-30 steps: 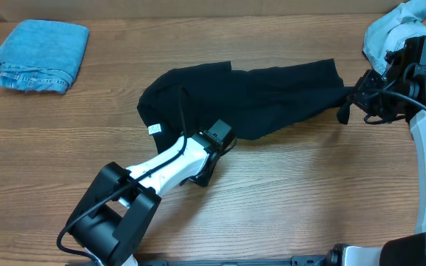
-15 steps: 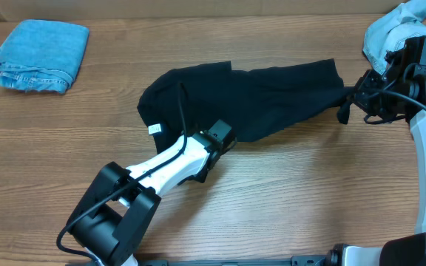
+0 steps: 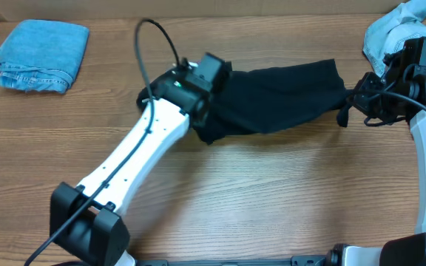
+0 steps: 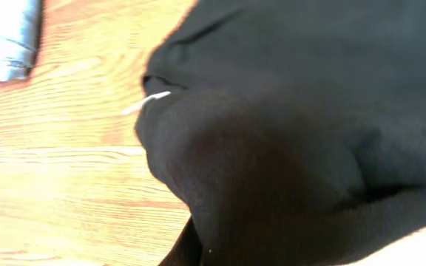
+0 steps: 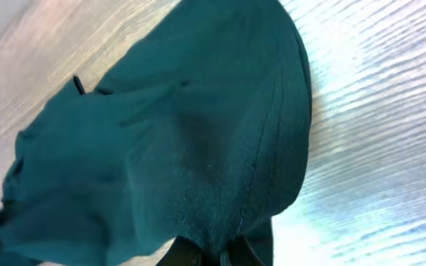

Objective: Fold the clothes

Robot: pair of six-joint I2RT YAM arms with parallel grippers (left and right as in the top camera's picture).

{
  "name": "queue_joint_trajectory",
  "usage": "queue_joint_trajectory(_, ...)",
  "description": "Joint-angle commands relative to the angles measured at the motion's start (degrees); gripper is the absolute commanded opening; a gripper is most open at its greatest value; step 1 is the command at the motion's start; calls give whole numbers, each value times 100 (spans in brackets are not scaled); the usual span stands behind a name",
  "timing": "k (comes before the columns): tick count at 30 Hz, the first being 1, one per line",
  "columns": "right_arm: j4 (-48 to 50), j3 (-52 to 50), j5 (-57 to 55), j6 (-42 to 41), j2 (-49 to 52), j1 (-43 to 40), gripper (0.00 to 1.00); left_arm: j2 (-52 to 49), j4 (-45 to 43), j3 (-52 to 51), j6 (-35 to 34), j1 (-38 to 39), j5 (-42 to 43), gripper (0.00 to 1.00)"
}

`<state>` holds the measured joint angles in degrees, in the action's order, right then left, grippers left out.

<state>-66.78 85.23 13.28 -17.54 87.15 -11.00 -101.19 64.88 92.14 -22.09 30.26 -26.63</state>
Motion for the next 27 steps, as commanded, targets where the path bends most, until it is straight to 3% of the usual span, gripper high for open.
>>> queue_joint_trajectory(1, -17, 168, -107, 129, -37, -37, 4, 116, 175, 516, 96, -372, -168, 4)
queue_joint_trajectory(11, 85, 166, -273, 131, -37, -37, 4, 111, 308, 1043, 284, -955, -114, 5)
queue_joint_trajectory(15, -20, 129, -273, 133, -37, -37, 4, -13, 306, 1023, 286, -966, -74, 4)
queue_joint_trajectory(23, -302, 129, -293, 280, -37, -37, 4, -188, 1329, 1023, -76, -846, 11, 4)
queue_joint_trajectory(27, -33, 129, -293, 275, -31, -31, 4, -223, 1130, 1023, 85, -813, 39, 6)
